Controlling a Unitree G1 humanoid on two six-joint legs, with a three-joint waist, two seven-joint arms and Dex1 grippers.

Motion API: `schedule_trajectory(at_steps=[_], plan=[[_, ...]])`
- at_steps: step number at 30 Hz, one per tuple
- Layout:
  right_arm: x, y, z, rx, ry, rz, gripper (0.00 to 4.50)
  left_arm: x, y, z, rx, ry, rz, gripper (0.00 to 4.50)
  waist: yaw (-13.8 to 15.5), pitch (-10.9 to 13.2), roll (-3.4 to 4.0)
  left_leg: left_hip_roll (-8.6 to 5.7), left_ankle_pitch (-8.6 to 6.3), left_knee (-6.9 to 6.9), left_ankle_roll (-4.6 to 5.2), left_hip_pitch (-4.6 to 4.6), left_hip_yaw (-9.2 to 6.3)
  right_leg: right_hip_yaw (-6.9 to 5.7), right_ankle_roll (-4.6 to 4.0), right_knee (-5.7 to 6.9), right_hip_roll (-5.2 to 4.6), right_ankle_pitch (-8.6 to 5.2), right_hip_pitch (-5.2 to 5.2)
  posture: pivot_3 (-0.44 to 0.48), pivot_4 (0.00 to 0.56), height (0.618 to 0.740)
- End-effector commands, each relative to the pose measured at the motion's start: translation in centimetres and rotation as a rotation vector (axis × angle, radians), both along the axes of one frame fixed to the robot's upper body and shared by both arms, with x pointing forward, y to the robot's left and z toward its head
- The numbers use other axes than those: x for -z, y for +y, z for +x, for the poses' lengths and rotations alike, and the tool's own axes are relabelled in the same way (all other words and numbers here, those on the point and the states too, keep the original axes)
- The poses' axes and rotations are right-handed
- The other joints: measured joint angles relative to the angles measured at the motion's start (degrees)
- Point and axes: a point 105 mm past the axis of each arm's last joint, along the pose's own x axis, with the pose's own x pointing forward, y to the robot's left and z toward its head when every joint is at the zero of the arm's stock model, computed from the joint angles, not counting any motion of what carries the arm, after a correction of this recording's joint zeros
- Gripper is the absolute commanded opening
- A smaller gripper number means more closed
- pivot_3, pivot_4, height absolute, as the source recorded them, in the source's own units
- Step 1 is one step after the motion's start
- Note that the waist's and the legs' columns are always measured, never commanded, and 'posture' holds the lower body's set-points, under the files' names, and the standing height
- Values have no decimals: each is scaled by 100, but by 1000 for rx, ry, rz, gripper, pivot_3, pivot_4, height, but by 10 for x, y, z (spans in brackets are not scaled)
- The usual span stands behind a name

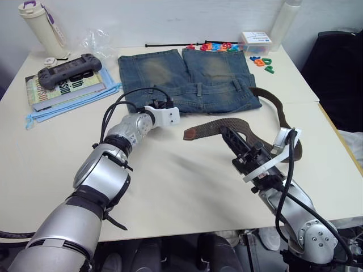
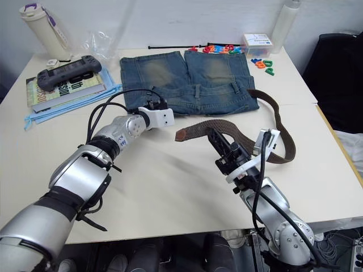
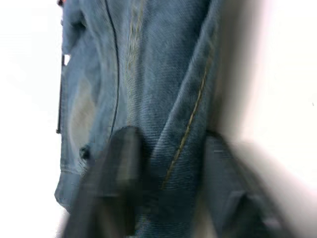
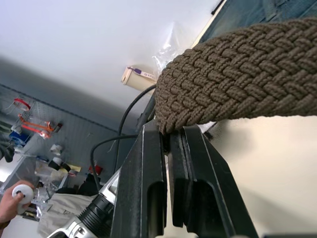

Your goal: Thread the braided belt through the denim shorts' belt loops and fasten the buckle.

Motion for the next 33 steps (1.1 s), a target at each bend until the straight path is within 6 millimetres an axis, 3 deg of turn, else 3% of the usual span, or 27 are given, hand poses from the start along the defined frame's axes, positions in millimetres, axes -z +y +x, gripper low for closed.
schedule_trajectory(at_steps=[1,9,13,16,24,27,30,33], plan=[[-13,0,-7,-16,-55,31,0,-5,5,1,-13,-13,11,45,4,-3,-4,0,0,0,0,3,4,-1,0,12,0,0,2,0,150,717],[-18,-8,-3,16,-74,72,0,-3,3,-3,42,1,-41,45,-6,-3,-8,0,-5,13,14,8,39,10,10,10,-1,5,-8,0,150,717],[-23,-18,0,58,-89,106,0,6,4,-21,198,41,-121,45,-33,-4,-8,5,-5,11,13,17,54,25,10,15,0,5,-11,0,150,717],[-27,-27,0,90,-103,133,0,14,24,-44,288,50,-188,45,-83,-6,-8,7,-4,10,12,21,61,40,10,18,2,5,-10,0,150,717],[-36,-38,0,106,-126,181,0,24,78,-144,291,62,-284,45,-302,-11,-7,12,-6,-6,7,54,67,77,8,20,0,5,8,0,150,717],[-36,-38,1,91,-121,170,0,40,93,-193,254,109,-245,45,-328,-11,-7,14,-11,-12,1,72,69,86,7,18,0,4,18,0,150,717],[-34,-39,2,81,-117,161,0,58,107,-229,207,167,-215,45,-294,-12,-5,15,-21,-13,-6,86,69,88,-2,7,-4,-1,22,0,150,717],[-31,-36,2,56,-106,131,0,83,138,-260,96,241,-178,45,-276,-18,1,19,-37,-13,1,98,69,90,-10,11,-5,-5,27,0,150,717]])
